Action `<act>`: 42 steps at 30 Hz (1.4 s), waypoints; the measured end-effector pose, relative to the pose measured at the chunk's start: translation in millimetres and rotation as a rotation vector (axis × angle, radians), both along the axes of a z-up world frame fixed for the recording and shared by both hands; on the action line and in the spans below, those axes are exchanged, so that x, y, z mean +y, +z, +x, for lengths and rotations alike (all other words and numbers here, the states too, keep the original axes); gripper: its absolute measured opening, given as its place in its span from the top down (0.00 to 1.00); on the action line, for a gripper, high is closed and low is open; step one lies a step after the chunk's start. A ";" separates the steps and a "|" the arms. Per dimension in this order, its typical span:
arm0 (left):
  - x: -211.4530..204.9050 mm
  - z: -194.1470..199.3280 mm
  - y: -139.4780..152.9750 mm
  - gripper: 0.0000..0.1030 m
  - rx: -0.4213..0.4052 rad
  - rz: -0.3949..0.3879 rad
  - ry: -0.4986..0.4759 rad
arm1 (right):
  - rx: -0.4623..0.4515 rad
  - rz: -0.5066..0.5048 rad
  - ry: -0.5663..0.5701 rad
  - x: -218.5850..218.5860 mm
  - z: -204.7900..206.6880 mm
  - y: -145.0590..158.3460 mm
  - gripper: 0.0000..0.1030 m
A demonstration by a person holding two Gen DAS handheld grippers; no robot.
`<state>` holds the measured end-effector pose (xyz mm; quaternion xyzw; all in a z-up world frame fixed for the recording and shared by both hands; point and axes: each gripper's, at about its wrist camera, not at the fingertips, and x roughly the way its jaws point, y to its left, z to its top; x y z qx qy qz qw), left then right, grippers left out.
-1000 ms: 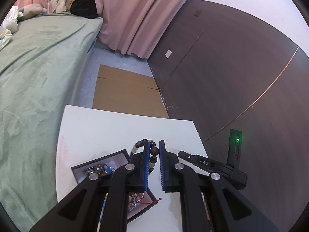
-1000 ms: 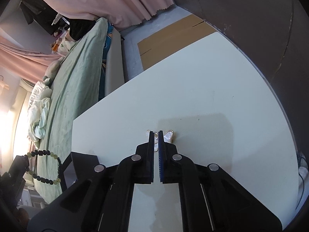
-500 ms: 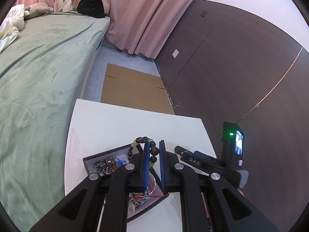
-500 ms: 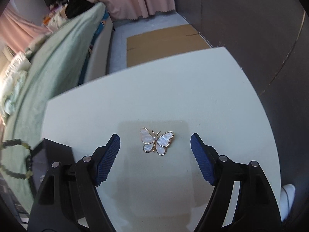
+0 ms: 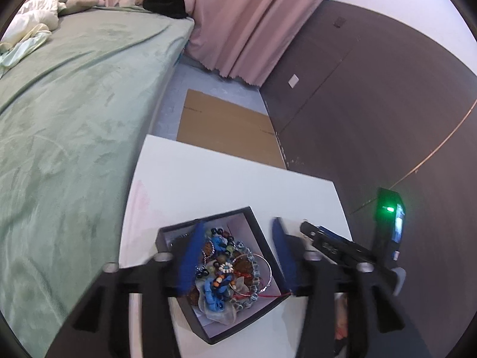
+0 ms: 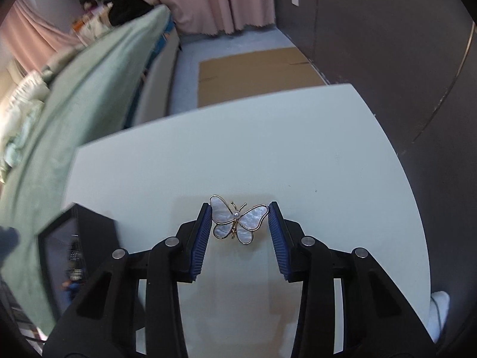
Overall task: Organize jewelry
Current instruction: 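Open both grippers over the black box to drop the bracelet and butterfly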
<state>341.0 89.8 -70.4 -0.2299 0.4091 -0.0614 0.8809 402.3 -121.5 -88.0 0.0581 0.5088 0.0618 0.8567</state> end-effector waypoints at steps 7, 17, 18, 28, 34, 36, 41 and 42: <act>9.0 -3.9 0.4 0.34 -0.001 -0.004 0.040 | -0.080 0.182 0.076 5.0 -9.2 33.4 0.62; 26.9 -8.3 3.8 0.08 -0.036 0.001 0.106 | -0.149 0.288 0.219 42.9 -25.3 58.7 0.62; 27.1 -8.4 4.0 0.08 -0.037 0.004 0.108 | -0.151 0.294 0.229 45.5 -25.8 59.3 0.62; 32.4 -12.5 8.0 0.08 -0.064 0.052 0.123 | -0.096 0.416 0.354 74.7 -30.8 59.9 0.48; 44.5 -27.0 17.9 0.08 -0.069 0.060 0.160 | -0.111 0.462 0.322 55.6 -39.9 69.8 0.30; 46.0 -33.5 21.3 0.08 -0.070 0.063 0.160 | -0.112 0.467 0.315 48.9 -45.1 72.4 0.27; 43.2 -49.2 30.3 0.08 -0.072 0.066 0.143 | -0.134 0.435 0.295 32.6 -62.5 84.3 0.17; 41.6 -53.4 32.9 0.08 -0.073 0.068 0.137 | -0.133 0.426 0.284 29.4 -64.9 87.5 0.17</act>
